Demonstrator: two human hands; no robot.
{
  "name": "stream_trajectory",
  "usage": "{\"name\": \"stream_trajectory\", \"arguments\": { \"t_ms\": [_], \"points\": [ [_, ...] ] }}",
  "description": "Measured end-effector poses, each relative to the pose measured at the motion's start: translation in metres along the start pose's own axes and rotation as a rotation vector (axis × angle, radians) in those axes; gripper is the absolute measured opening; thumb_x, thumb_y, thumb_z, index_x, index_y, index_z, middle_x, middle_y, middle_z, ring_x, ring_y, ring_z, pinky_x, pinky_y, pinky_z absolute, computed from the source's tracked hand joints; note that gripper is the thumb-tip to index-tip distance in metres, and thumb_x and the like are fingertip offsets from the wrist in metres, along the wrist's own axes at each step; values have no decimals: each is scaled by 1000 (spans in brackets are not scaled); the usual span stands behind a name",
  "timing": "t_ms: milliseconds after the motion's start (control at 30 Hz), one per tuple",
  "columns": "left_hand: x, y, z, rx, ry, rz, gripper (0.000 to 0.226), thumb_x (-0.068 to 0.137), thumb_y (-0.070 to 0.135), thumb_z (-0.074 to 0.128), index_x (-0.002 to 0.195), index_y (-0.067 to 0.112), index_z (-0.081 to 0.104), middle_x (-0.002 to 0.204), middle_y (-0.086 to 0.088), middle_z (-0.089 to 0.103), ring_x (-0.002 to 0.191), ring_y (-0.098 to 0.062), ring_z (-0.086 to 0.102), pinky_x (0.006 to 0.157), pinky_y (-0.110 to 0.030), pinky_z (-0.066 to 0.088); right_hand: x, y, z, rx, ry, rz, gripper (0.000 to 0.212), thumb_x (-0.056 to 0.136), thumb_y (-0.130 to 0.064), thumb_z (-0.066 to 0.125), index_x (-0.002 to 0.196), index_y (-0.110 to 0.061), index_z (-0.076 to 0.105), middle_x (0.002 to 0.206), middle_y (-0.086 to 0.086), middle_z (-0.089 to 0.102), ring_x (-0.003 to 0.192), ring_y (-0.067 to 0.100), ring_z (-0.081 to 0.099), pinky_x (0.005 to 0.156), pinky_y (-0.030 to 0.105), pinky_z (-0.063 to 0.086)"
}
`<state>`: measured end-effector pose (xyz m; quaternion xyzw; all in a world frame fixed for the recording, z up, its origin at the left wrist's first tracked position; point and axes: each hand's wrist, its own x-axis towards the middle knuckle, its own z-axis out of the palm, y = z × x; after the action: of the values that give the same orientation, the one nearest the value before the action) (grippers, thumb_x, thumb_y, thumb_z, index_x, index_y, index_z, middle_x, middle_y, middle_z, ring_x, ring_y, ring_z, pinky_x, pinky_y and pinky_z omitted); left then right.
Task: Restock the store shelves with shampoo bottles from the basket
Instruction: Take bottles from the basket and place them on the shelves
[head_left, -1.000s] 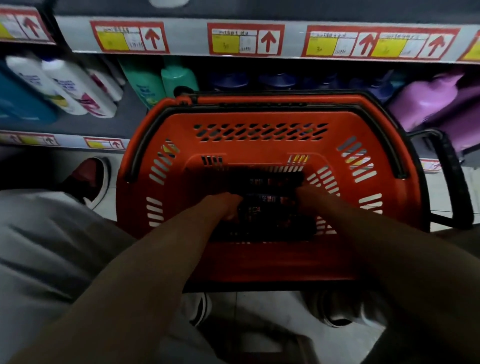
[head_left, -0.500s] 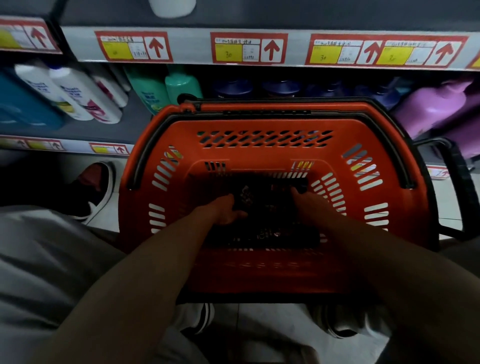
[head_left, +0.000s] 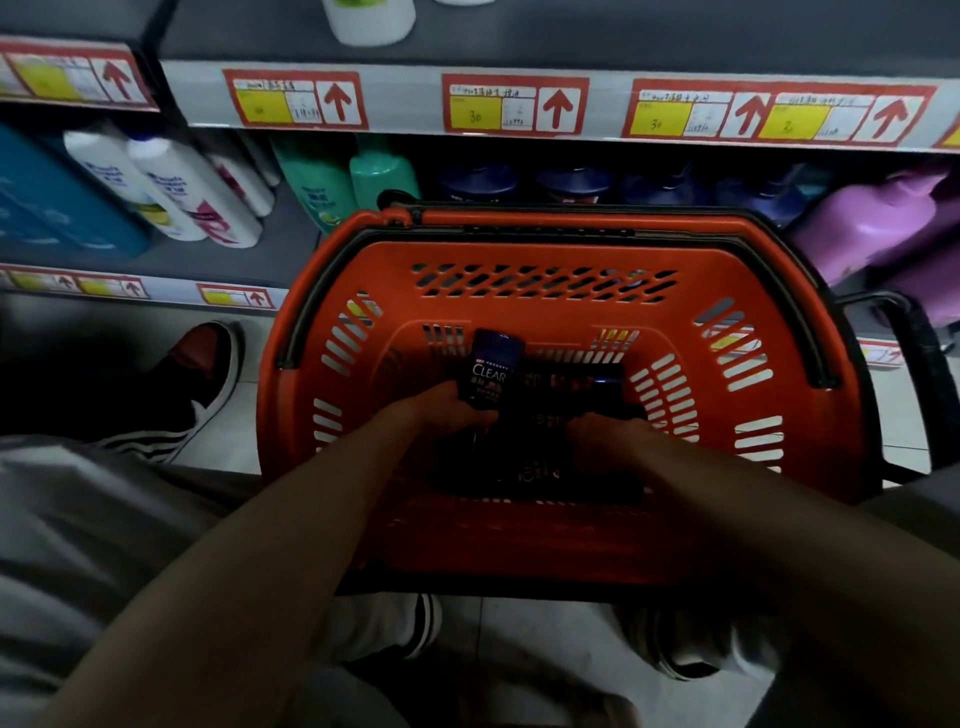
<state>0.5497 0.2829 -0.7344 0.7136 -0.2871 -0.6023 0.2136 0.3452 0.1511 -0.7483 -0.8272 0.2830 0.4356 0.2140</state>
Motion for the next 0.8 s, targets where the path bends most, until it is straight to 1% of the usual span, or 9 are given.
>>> {"name": "stream_trajectory", "arguments": {
  "t_ms": [100, 200, 333, 433, 533, 600, 667, 733, 800],
  "points": [
    [-6, 3, 2, -162, -2, -36, 45, 97, 7, 67, 141, 6, 57, 140, -13, 62, 129, -26, 59, 112, -40, 45, 1, -3, -3, -79, -48, 34, 67, 98, -45, 62, 157, -25, 36, 158, 5, 42, 142, 27, 44, 106, 39, 43],
    [-13, 9, 2, -217, -32, -61, 48, 97, 11, 68, 144, 13, 56, 140, -7, 63, 133, -25, 55, 113, -42, 42, 10, 3, -9, -145, -56, 23, 62, 102, -40, 57, 157, -17, 38, 159, 9, 42, 144, 28, 43, 110, 35, 40],
    [-21, 20, -2, -72, -15, -29, 48, 98, 21, 68, 144, 19, 54, 142, -4, 60, 134, -24, 53, 114, -41, 41, 9, 10, -10, 75, -57, 105, 66, 108, -47, 39, 162, -12, 22, 167, 12, 26, 152, 28, 30, 117, 33, 30],
    [-33, 26, -11, 163, 5, -29, 56, 99, 35, 66, 150, 23, 48, 150, 3, 51, 136, -16, 48, 118, -34, 34, 0, 8, -7, 216, -64, 157, 66, 108, -48, 38, 162, -12, 22, 167, 13, 25, 152, 30, 29, 121, 37, 29],
    [-48, 34, -20, 220, 29, -26, 64, 95, 46, 67, 153, 32, 45, 154, 5, 46, 144, -18, 40, 118, -33, 27, -17, 5, -22, 363, -104, 142, 56, 109, -32, 46, 157, -6, 33, 162, 17, 35, 148, 33, 36, 119, 38, 32],
    [-60, 45, -24, 164, 72, -16, 63, 88, 49, 73, 145, 43, 47, 144, 9, 53, 134, -21, 49, 106, -36, 36, -32, 6, -41, 354, -78, 73, 54, 105, -26, 56, 154, -10, 40, 155, 13, 46, 138, 30, 49, 109, 34, 41],
    [-75, 59, -28, 53, 86, -47, 61, 81, 49, 79, 135, 41, 49, 133, 9, 56, 116, -21, 57, 90, -40, 49, -46, 9, -61, 375, -61, 7, 53, 97, -22, 67, 147, -13, 51, 146, 9, 56, 129, 31, 57, 105, 37, 48],
    [-90, 79, -34, -3, 63, -14, 73, 77, 46, 82, 140, 30, 49, 143, 5, 55, 122, -24, 56, 88, -45, 55, -65, 13, -84, 448, -13, -61, 52, 92, -12, 74, 140, -5, 57, 132, 11, 65, 123, 34, 61, 99, 35, 50],
    [-108, 101, -39, -26, 54, 70, 81, 75, 45, 83, 146, 31, 47, 147, 10, 52, 129, -21, 52, 80, -41, 55, -91, 15, -112, 501, 55, -115, 62, 89, -10, 78, 144, -3, 51, 132, 11, 62, 126, 32, 58, 106, 35, 47]
  ]
}}
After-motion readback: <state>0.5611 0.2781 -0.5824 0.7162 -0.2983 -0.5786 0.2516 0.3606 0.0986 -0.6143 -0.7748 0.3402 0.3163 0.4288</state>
